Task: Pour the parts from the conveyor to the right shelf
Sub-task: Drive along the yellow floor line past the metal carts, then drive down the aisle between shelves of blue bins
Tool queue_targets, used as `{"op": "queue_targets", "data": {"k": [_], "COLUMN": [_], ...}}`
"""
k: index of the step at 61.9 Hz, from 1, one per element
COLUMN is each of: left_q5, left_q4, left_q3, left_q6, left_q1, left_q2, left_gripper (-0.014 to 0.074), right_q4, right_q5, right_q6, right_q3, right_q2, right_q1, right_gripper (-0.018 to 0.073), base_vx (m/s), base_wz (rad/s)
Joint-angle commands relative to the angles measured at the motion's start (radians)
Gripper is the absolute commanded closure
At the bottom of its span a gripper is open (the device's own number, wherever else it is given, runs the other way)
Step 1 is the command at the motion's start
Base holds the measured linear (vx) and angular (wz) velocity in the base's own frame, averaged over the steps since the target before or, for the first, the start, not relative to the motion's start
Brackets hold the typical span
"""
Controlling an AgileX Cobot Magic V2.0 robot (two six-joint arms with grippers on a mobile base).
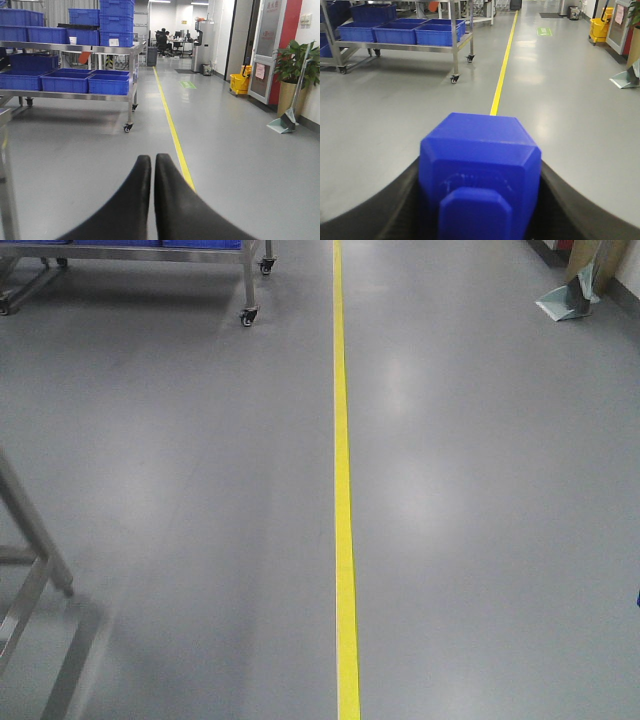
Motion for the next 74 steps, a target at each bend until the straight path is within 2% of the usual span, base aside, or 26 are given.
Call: {"op": "queue_targets", "data": {"k": [1,74], "left_q5": [-0.076,-0.076], "left_q4": [0.000,0.000], "left_q3": [0.032,0.032], "left_q6": [-0.008,-0.008], "left_q1": [-0.008,-0.008], "left_q2": [-0.012,-0.012], "left_gripper": [0.0603,0.0603], "right_q4": [-0.009,-0.009], "right_q5": [-0.081,-0.077], "right_q6": [-0.004,-0.004], "right_q3": [-0.026,-0.026], "right_q2": [0.017,0.017], "right_q1": [-0.003,-0.003], "right_gripper": [0.0565,0.0565], "base_vx": [0.84,0.86], "base_wz": [-0.07,-0.01]}}
